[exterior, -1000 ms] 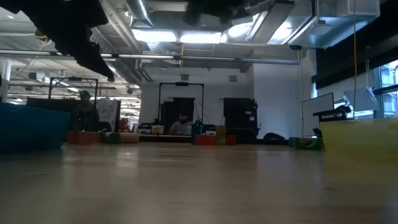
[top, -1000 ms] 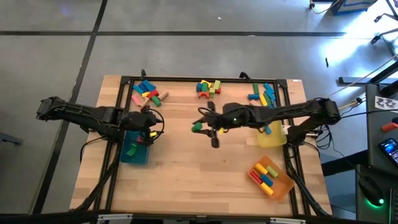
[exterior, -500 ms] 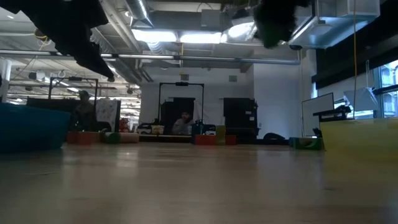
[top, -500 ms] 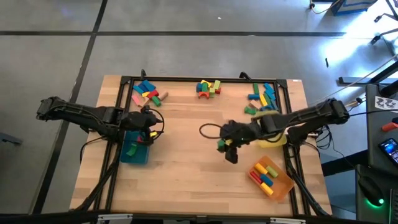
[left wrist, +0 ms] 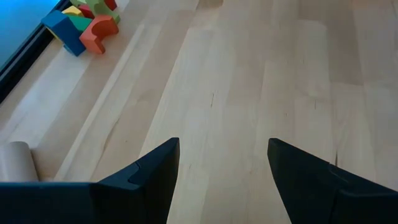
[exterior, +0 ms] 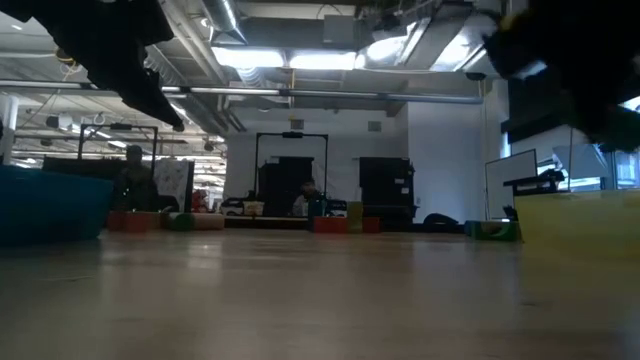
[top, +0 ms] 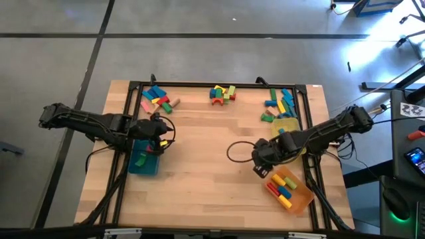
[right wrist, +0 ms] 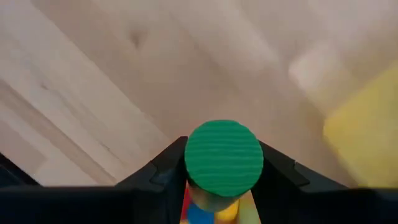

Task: Sort blocks by size
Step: Put the green cylindrical block into the orange bin

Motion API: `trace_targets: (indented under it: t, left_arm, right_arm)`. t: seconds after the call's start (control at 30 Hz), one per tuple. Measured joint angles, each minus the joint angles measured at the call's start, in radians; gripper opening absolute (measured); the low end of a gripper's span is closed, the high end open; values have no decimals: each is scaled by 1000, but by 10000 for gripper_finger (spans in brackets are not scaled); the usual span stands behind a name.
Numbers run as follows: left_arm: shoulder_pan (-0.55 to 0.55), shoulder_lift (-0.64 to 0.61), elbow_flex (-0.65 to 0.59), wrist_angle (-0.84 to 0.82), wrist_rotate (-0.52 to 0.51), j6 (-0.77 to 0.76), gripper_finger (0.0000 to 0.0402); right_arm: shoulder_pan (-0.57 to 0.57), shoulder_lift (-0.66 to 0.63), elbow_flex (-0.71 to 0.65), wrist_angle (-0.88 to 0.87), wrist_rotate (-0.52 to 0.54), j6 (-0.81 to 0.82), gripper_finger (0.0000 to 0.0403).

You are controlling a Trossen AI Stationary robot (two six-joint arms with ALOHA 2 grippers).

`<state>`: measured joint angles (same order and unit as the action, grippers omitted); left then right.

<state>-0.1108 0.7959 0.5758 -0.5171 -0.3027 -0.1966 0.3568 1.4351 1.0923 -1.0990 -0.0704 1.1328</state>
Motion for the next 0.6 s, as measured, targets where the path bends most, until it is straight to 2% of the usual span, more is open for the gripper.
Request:
trace_targets:
  t: [0.13, 0.2, 0.6]
  left_arm:
    - [0, 0, 0, 0, 0, 15, 230]
    - [0, 0, 0, 0, 0, 16, 230]
    - [0, 0, 0, 3, 0, 13, 230]
  right_arm:
    - [43, 0, -91, -6, -124, 121, 139]
    - [66, -1, -114, -3, -153, 144, 138]
    - [109, 0, -122, -31, -167, 180, 144]
